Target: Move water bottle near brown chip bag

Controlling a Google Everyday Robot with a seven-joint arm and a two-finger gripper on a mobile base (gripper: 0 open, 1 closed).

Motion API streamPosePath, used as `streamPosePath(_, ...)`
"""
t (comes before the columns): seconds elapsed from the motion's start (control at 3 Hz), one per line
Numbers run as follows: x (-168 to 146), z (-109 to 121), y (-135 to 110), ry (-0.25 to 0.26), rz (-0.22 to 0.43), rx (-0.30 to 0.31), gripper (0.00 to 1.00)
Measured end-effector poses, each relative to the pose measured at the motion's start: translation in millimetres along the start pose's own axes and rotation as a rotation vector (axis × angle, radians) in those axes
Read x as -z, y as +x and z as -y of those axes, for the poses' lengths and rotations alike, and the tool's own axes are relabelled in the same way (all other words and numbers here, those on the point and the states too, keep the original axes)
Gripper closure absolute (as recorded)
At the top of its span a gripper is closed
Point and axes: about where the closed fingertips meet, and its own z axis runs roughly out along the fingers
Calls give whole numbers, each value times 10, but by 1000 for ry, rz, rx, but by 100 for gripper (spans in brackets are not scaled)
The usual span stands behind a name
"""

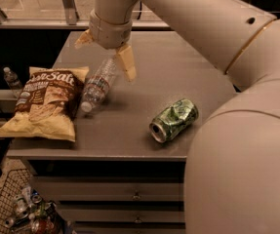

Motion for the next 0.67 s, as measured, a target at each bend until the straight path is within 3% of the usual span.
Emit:
streamPosePath(0.33,237,-210,251,3,-51,-90,0)
streamPosePath(0.67,324,-635,488,23,-36,-224,0)
